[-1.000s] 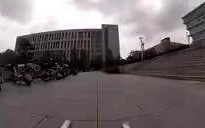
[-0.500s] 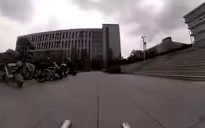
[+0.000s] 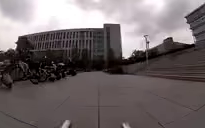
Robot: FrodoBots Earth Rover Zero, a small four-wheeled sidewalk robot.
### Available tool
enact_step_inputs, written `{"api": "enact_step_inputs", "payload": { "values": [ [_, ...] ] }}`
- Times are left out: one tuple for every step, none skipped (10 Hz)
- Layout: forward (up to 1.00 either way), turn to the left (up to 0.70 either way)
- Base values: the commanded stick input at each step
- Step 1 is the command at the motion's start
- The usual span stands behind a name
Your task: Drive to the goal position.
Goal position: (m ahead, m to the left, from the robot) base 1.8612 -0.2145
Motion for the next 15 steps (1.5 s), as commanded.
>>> {"api": "enact_step_inputs", "payload": {
  "values": [
    [1.00, 0.00],
    [1.00, 0.00],
    [1.00, 0.00],
    [1.00, 0.00],
    [1.00, 0.00],
    [1.00, 0.00],
    [1.00, 0.00],
    [1.00, 0.00],
    [1.00, 0.00],
    [1.00, 0.00],
    [1.00, 0.00],
    [1.00, 0.00],
    [1.00, 0.00],
    [1.00, 0.00],
    [1.00, 0.00]
  ]
}}
